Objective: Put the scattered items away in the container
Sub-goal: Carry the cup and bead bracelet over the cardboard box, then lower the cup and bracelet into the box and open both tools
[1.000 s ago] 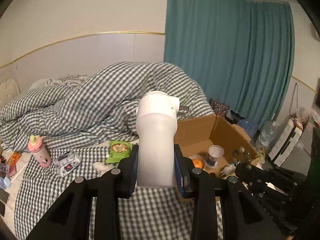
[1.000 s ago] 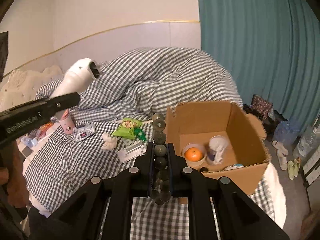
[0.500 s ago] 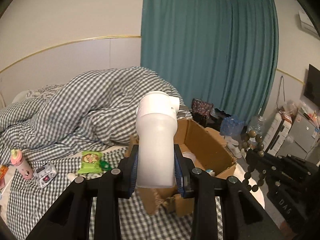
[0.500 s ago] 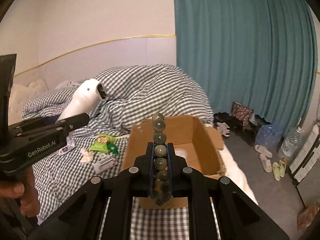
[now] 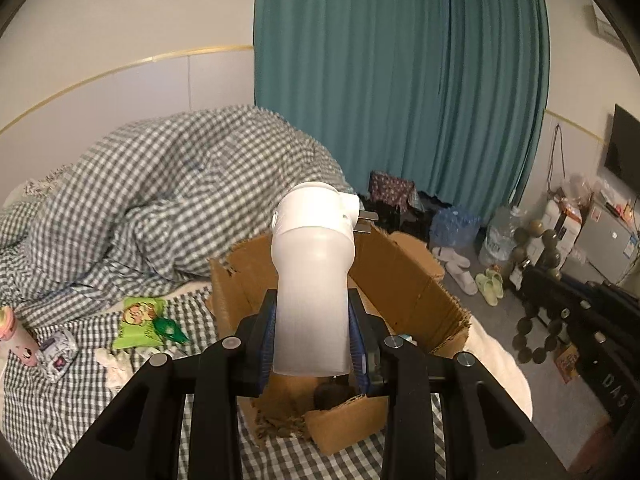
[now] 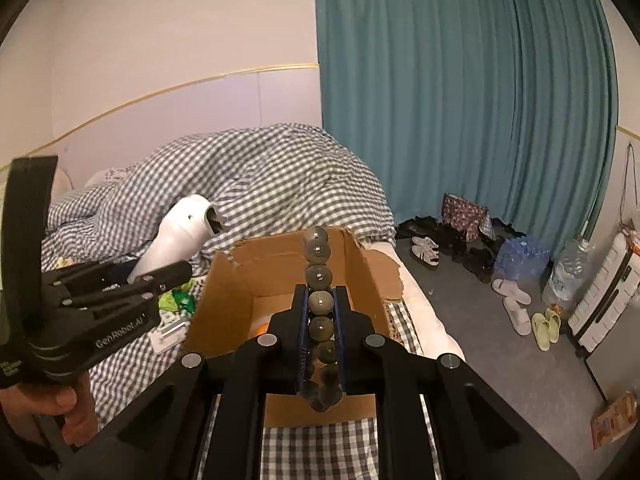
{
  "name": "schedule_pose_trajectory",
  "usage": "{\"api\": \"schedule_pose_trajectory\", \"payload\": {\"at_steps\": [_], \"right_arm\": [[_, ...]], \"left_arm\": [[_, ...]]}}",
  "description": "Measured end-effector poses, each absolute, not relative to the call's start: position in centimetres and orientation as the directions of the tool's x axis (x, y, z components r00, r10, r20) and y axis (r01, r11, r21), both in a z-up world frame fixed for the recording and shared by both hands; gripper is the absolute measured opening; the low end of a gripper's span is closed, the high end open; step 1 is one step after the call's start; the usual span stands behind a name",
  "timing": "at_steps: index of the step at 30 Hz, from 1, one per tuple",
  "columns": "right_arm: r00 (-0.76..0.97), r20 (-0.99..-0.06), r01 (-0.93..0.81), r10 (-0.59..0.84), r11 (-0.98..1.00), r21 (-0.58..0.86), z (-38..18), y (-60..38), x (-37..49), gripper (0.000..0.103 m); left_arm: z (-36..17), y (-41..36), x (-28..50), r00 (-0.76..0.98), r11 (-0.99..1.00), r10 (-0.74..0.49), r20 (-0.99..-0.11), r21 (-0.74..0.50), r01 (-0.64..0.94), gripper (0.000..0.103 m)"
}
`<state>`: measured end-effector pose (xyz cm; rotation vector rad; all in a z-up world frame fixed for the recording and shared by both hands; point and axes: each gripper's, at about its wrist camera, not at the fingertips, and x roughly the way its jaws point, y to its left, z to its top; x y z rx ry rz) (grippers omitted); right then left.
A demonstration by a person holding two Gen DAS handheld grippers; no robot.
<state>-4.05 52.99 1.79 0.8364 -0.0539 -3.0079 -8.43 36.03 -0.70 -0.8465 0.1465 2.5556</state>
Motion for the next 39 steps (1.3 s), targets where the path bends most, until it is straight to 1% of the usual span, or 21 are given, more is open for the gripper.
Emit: {"api": "schedule_pose_trajectory", "payload": {"at_steps": [14,23,26,31,33,35,37,39], "right_arm": [[-0.803,-0.594,0.029,-0.048,-0.999,0.042,-3.3,53.1,-10.6,0.011],[-0.778,-0.625,0.056,-0.067,-0.998,0.038,-5.9,52.3,-13.9,0.011],[-0.768,-0.638,0.058,-0.066,-0.998,0.033,-6.6,51.9,-14.6,0.011],[-0.737,-0.674,0.054,-0.057,-0.998,0.026,-8.2,51.6,-15.6,0.011],[-0.72,-0.692,0.052,-0.055,-0.998,0.026,-8.7,51.6,-16.1,0.011],[-0.686,-0.727,0.048,-0.041,-0.999,0.011,-9.4,51.3,-17.0,0.012],[-0.642,-0.766,0.054,-0.027,-0.998,-0.01,-10.2,51.0,-17.8,0.012],[-0.619,-0.785,0.056,-0.012,-0.998,-0.029,-10.6,50.6,-18.2,0.012]], "left_arm": [[-7.1,37.9,-13.6,-0.644,-0.904,0.337,-0.687,-0.045,-0.425,0.032],[-8.6,37.4,-15.6,-0.647,-0.912,0.314,-0.695,-0.031,-0.41,0.034],[-8.6,36.8,-15.9,-0.651,-0.915,0.314,-0.691,-0.038,-0.401,0.05],[-8.4,36.1,-16.0,-0.656,-0.919,0.31,-0.688,-0.042,-0.391,0.051],[-8.3,35.8,-16.0,-0.658,-0.921,0.307,-0.688,-0.04,-0.388,0.058],[-8.2,35.6,-15.9,-0.658,-0.921,0.309,-0.687,-0.043,-0.387,0.061],[-8.0,35.3,-15.9,-0.66,-0.922,0.308,-0.685,-0.045,-0.384,0.061],[-7.8,35.1,-15.9,-0.664,-0.924,0.307,-0.682,-0.047,-0.379,0.062]]}}
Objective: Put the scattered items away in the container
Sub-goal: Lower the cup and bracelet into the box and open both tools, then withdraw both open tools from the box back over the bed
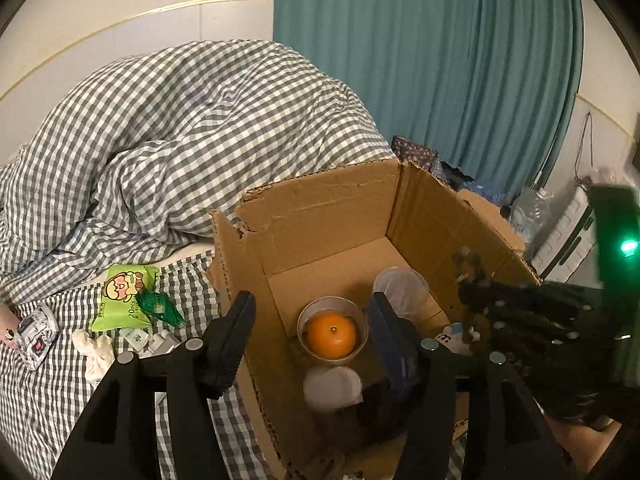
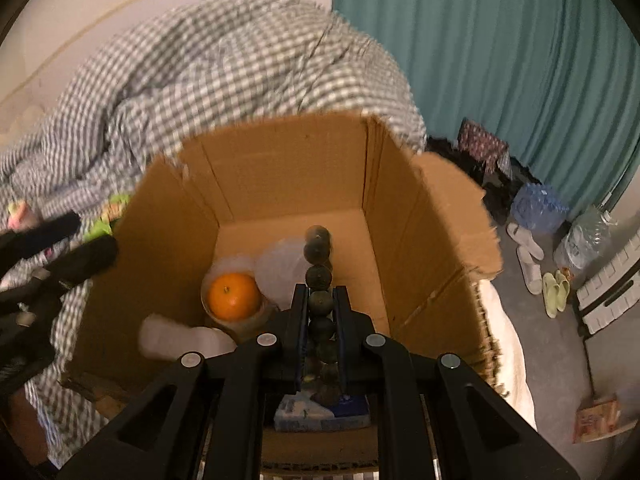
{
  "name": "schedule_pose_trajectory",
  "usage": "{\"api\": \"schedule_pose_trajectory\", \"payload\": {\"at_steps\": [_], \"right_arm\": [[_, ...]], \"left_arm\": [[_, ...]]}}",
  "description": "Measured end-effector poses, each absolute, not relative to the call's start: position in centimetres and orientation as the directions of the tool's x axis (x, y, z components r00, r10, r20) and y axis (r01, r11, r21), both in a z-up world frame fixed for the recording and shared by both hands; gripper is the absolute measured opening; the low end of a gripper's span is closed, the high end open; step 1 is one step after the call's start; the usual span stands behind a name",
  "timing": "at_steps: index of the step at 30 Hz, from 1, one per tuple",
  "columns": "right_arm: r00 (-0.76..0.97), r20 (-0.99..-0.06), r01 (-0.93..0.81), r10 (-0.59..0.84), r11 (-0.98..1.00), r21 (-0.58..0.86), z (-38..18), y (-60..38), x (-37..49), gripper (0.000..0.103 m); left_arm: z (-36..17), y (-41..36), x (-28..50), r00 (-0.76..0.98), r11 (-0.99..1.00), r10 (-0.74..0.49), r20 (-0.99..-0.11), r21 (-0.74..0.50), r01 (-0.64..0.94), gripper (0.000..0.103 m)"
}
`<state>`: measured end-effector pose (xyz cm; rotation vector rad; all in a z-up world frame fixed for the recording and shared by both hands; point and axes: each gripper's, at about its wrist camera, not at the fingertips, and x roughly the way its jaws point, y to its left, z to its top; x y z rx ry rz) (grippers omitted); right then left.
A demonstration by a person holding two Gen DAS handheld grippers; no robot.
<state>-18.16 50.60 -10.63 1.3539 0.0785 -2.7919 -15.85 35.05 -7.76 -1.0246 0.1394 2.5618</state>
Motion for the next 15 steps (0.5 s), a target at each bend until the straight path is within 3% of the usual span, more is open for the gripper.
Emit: {"api": "schedule_pose_trajectory", "payload": {"at_steps": [3,5,7,9,15], "right_arm": [[-0.598,-0.802,0.056,0.004,-0.997,-0.046,-11.0,50.3,-18.4,0.013],[-0.593,-0.805,0.053,0.015,-0.997,-0.059,-11.0,50.1,-18.3,0.027],[-0.603,-0.797,0.05,0.028,-0.996,-0.072,-10.6,49.8,-17.9,0.066],[-0.63,-0.775,0.035,0.055,-0.994,-0.099,-9.8,49.6,-17.4,0.086],[-0.693,-0.714,-0.002,0.097,-0.991,-0.133,-6.7,48.8,-15.6,0.091]], "left_arm": [[-7.4,34.6,-15.7,-0.667,-0.925,0.308,-0.679,-0.051,-0.375,0.062],[-7.2,34.5,-15.5,-0.669,-0.926,0.308,-0.676,-0.052,-0.374,0.062],[-6.9,34.3,-15.4,-0.671,-0.926,0.308,-0.674,-0.051,-0.373,0.062],[-6.5,34.0,-15.1,-0.676,-0.927,0.308,-0.669,-0.051,-0.371,0.062],[-4.7,32.0,-13.9,-0.703,-0.935,0.304,-0.643,-0.059,-0.35,0.074]]}}
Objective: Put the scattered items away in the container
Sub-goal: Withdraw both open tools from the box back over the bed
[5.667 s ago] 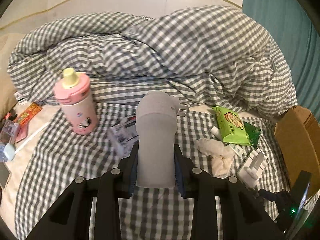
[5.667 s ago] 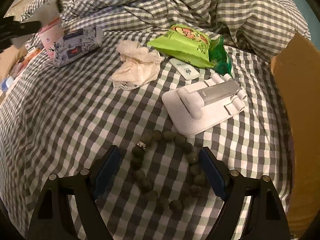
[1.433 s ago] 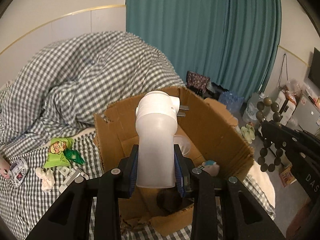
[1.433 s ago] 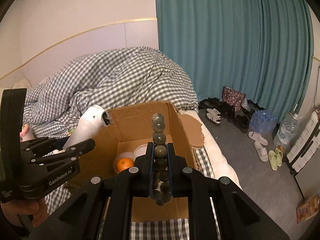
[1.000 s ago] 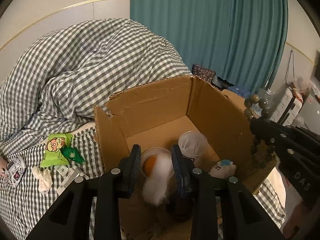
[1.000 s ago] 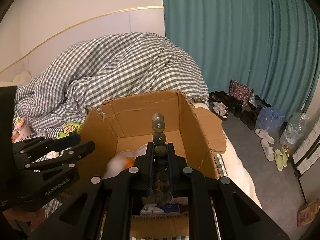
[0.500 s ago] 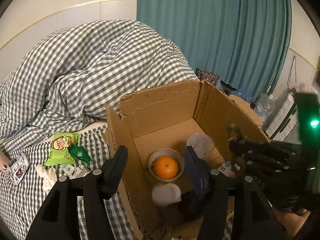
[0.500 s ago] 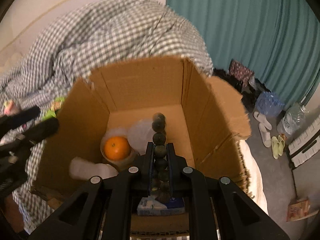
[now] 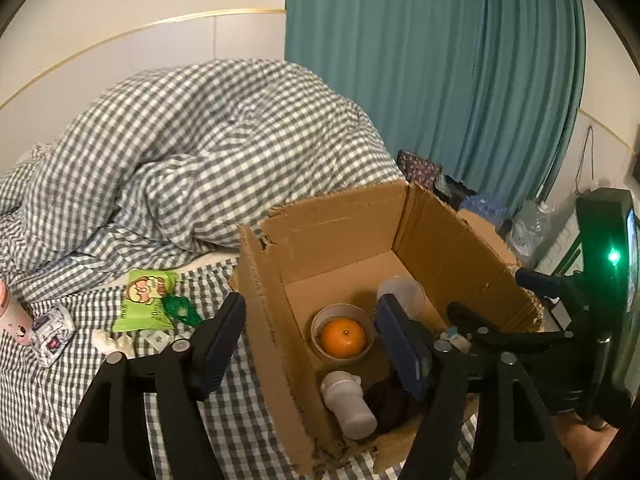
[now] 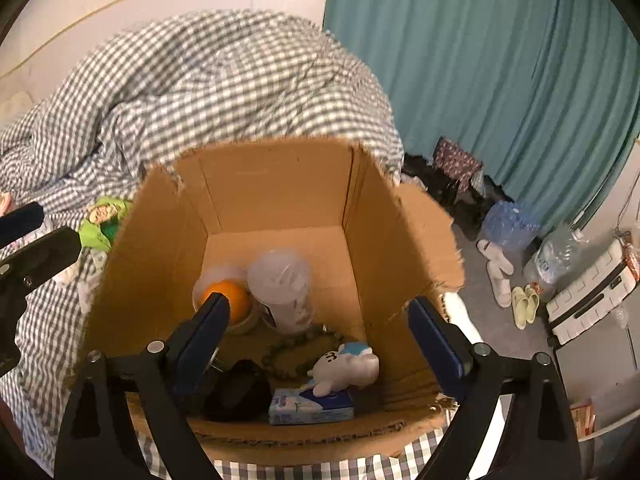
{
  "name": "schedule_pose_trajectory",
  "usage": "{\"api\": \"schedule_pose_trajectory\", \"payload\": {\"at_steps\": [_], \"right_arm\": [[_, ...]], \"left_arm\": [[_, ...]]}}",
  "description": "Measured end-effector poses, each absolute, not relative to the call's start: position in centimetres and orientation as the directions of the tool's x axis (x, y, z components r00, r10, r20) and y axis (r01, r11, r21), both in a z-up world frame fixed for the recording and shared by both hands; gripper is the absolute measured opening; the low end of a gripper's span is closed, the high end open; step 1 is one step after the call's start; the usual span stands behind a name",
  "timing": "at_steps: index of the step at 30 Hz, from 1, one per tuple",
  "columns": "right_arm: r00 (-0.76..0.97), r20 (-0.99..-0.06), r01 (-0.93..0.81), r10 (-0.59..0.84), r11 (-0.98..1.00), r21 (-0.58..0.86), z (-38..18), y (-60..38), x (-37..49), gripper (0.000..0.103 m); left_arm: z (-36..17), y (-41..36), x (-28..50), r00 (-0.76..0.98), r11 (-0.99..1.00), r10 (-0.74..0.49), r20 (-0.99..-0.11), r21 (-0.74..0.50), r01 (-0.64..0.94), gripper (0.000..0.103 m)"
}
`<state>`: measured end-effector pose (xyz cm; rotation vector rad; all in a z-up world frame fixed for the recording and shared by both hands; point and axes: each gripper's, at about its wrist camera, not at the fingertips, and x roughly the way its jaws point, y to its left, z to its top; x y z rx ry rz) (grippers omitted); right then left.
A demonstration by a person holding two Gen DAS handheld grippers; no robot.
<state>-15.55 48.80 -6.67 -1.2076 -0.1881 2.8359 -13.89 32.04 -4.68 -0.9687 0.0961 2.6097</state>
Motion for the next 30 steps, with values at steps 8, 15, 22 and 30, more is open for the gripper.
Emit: {"api": "schedule_pose_trajectory", "payload": {"at_steps": [8,15,22,30], "right_arm": [[-0.855,-0.514,-0.012,0.073,-0.993,-0.12,-0.1,45.9,-10.5,0.1],[-0.941,-0.336,0.007,0.028,-0.995,-0.102,5.4,42.1,-6.0,0.103],[-0.96,-0.277,0.074,-0.041,-0.991,-0.109,8.0,36.9,-3.2,0.103],[-0.938,-0.314,0.191,-0.148,-0.975,-0.111,8.1,30.7,-3.2,0.103]], "left_arm": [[-1.2,27.6,-11.7,-0.757,-0.952,0.285,-0.588,-0.079,-0.297,0.09],[1.9,21.7,-9.3,-0.813,-0.971,0.233,-0.533,-0.089,-0.22,0.101],[3.5,14.7,-7.4,-0.852,-0.992,0.129,-0.507,-0.081,-0.101,0.103],[3.8,6.9,-6.1,-0.865,-0.996,0.017,-0.501,-0.083,0.029,0.103]]}}
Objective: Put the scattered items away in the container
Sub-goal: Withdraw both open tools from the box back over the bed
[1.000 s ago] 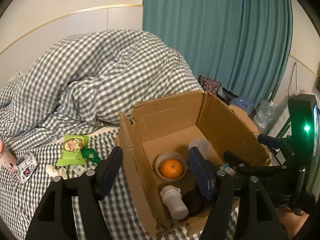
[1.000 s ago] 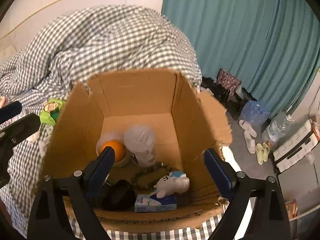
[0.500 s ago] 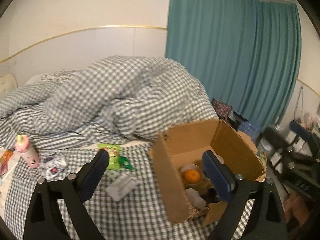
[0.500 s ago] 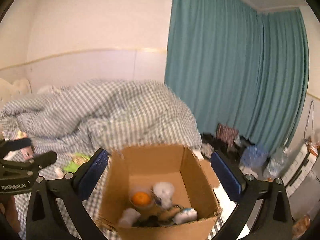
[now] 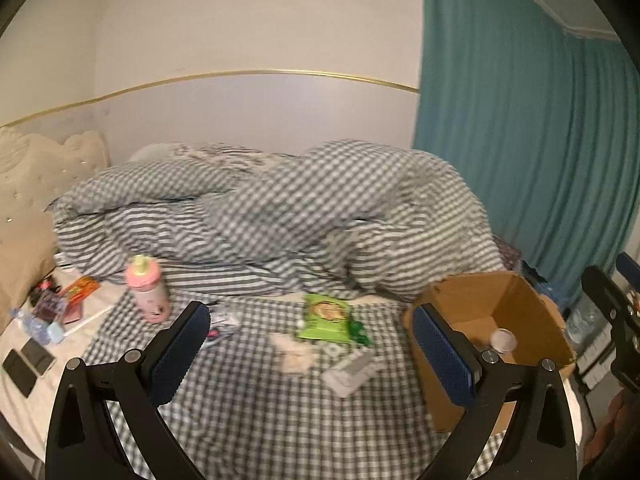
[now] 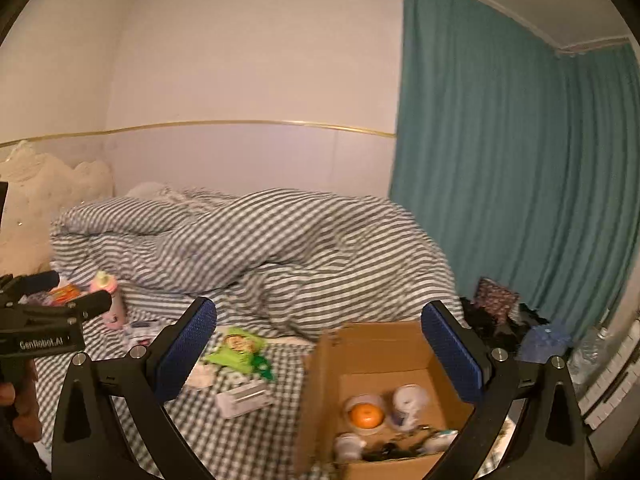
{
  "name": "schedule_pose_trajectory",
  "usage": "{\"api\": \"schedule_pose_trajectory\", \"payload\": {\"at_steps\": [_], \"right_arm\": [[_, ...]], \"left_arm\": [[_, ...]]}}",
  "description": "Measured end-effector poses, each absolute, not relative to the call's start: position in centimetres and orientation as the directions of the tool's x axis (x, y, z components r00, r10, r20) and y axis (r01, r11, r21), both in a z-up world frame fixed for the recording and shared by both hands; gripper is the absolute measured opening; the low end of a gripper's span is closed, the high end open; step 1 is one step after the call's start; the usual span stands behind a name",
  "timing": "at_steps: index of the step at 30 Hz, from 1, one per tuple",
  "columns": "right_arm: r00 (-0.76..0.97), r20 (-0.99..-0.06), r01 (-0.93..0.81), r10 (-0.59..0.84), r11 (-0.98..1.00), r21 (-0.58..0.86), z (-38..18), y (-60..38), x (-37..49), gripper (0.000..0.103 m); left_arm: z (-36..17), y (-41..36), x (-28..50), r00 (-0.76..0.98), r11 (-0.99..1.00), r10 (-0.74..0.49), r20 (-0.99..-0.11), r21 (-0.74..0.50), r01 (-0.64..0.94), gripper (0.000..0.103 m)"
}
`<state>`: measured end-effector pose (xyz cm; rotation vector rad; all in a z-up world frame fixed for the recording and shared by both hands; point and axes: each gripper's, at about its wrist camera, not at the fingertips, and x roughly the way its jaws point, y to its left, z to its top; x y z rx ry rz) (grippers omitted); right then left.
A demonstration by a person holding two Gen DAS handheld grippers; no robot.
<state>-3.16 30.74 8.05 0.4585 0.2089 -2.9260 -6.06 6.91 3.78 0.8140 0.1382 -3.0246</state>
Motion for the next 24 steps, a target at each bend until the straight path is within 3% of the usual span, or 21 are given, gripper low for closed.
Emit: {"api": "schedule_pose_trajectory", "payload": {"at_steps": [10,24], "right_arm": [[-0.919,-0.326,0.272,-0.222,-0.955,-0.118,6.9,24.2,-2.9,0.103],[-0.846,-0.46,0.365,-0.269,-0.922,-0.13,0.7,18.1,-8.1,0.103]], "left_arm": [[3.4,0.0,-5.1,-0.865,-0.988,-0.071,-0.497,-0.084,0.129,0.103],[-2.3,-4.8,-9.0,-0.812,-0.983,-0.092,-0.577,-0.077,0.166,0.103]]}}
